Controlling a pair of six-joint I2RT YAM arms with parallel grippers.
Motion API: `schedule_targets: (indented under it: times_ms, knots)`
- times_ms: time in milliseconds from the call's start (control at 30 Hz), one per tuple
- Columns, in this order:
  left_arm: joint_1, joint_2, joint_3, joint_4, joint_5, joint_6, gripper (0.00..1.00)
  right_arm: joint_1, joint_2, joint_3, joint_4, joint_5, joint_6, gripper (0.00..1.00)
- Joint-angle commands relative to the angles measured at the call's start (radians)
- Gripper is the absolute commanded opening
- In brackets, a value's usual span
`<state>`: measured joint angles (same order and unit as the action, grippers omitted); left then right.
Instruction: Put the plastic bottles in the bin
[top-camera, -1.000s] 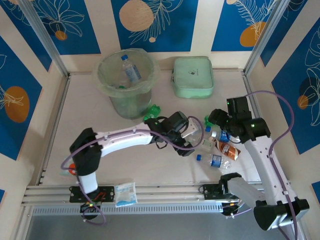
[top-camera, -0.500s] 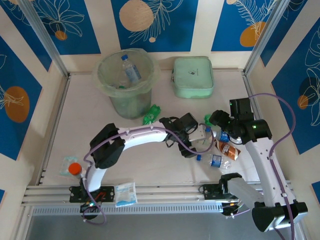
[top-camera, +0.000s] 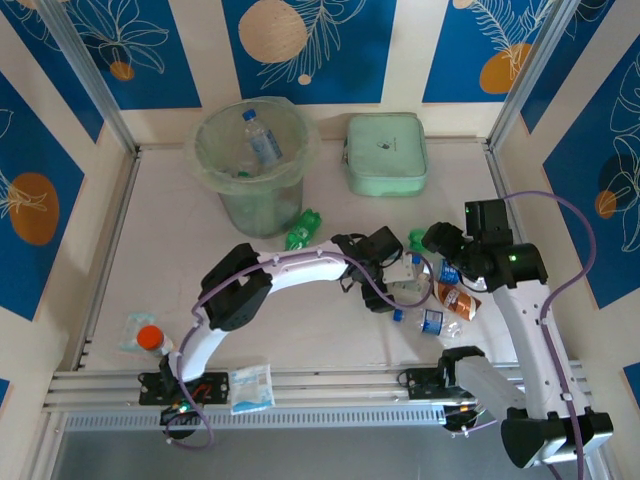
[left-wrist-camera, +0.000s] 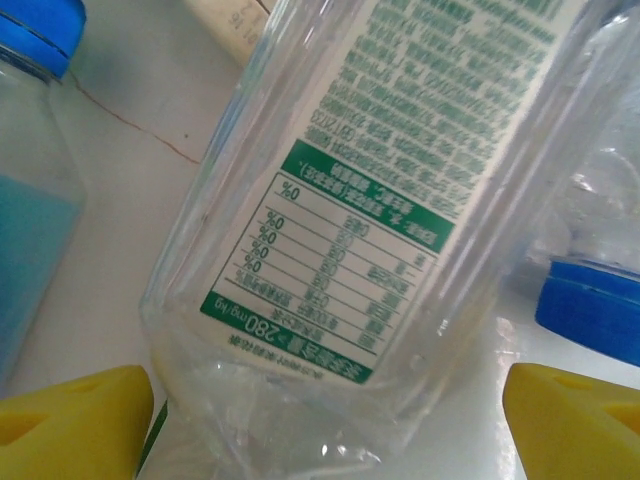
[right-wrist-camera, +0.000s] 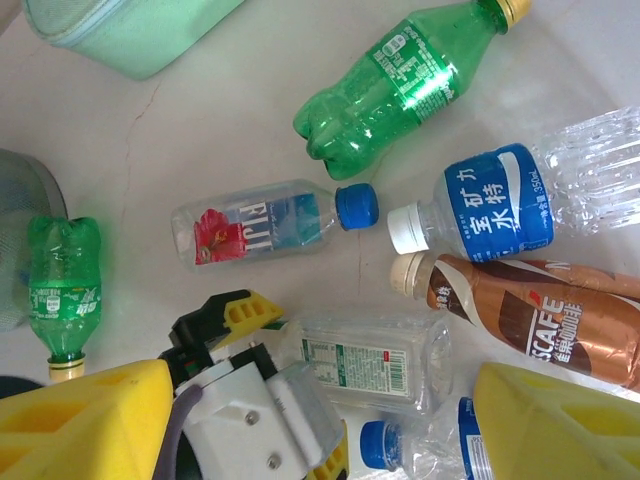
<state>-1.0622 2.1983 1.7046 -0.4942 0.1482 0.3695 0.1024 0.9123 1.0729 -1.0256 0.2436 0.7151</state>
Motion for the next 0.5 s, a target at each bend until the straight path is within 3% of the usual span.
schedule_targets:
  times_ms: [0,267,467]
  knots:
    - [0.007,0.028,0.033,-0.023,-0.009,0.023,0.90,-0.006,-0.009,-0.011,-0.020,-0.032,0.007,0.80]
    - [0.008,0.050,0.047,-0.040,-0.042,0.000,0.79,-0.013,-0.016,-0.010,-0.028,-0.033,0.009,0.80]
    - [0.008,0.026,0.020,-0.045,-0.056,-0.022,0.65,-0.015,-0.026,-0.011,-0.022,-0.044,0.012,0.79]
